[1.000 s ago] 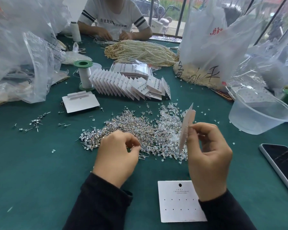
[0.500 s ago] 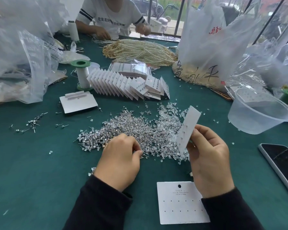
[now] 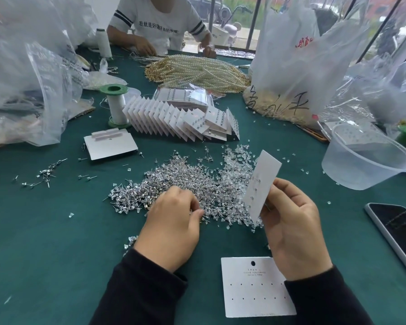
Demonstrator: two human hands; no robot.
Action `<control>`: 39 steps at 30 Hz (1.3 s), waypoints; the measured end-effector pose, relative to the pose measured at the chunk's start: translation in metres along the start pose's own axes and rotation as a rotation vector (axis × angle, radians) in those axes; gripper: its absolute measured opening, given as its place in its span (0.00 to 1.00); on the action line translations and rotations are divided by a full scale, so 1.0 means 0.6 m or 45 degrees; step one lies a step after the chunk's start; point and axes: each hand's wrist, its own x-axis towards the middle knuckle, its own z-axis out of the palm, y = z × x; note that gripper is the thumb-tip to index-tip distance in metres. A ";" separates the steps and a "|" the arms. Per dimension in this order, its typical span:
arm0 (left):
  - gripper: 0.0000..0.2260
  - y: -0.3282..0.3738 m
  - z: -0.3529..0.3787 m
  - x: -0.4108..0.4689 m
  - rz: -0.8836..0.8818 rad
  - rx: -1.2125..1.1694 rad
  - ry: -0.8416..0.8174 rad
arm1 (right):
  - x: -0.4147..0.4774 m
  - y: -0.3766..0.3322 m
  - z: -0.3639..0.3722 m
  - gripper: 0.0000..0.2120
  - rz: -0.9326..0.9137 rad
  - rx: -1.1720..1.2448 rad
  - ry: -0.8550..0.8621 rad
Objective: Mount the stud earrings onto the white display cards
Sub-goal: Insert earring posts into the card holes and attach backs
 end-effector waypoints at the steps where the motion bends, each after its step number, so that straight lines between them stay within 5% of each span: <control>1: 0.06 0.004 -0.002 0.001 0.020 -0.061 0.042 | 0.001 0.000 -0.001 0.09 0.023 0.013 -0.015; 8: 0.06 0.055 -0.013 0.014 0.029 -0.906 0.114 | -0.002 -0.005 0.003 0.10 0.162 0.134 -0.228; 12: 0.03 0.084 -0.001 0.022 0.025 -1.063 0.150 | -0.008 -0.009 0.009 0.09 0.161 0.150 -0.284; 17: 0.03 0.099 0.011 0.028 0.104 -0.926 0.312 | -0.010 -0.011 0.013 0.16 0.212 0.125 -0.325; 39: 0.02 0.097 0.029 0.023 0.091 -0.739 0.406 | -0.014 -0.007 0.014 0.14 0.260 0.167 -0.357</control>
